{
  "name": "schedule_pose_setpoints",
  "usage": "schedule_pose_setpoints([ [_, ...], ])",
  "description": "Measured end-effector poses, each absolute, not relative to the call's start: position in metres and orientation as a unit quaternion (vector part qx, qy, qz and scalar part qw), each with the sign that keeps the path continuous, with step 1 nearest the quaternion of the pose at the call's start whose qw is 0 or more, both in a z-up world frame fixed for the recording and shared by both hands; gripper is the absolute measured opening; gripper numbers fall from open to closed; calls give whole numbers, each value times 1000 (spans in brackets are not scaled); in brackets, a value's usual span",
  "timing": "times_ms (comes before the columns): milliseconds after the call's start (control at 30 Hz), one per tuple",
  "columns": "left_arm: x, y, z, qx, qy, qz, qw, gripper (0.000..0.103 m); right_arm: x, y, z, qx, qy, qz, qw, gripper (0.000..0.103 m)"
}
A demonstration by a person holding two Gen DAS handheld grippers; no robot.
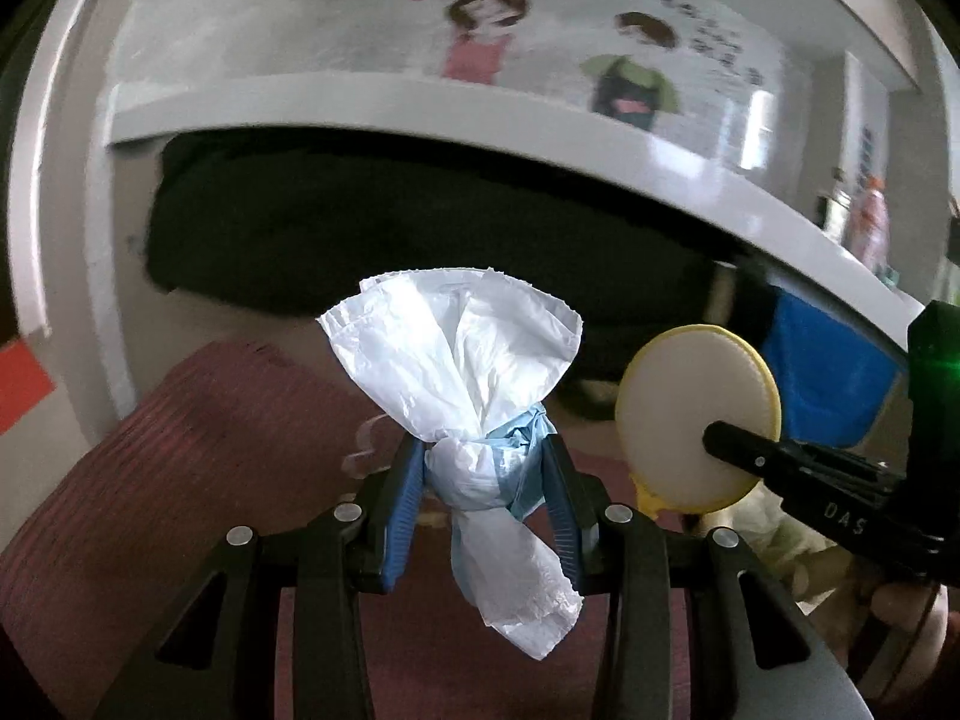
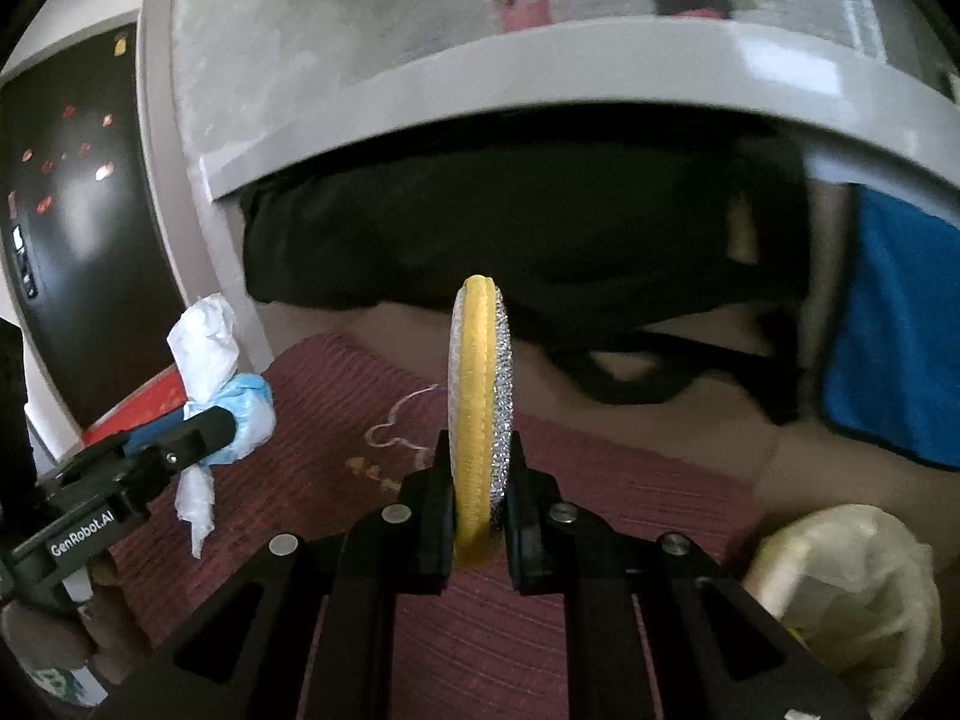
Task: Collect trash
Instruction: 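Carry the white tissue bundle and yellow-rimmed round sponge over the bin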
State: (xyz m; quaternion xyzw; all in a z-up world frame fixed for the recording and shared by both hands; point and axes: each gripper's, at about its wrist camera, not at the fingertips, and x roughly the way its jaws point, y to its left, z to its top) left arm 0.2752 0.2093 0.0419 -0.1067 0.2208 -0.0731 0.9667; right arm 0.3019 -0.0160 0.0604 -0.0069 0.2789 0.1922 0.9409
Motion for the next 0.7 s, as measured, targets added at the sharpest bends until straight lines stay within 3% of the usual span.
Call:
schedule_pose_setpoints([
  [700,259,13,63,-45,175,-142,973,40,235,-200,70,29,222,82,971,12],
])
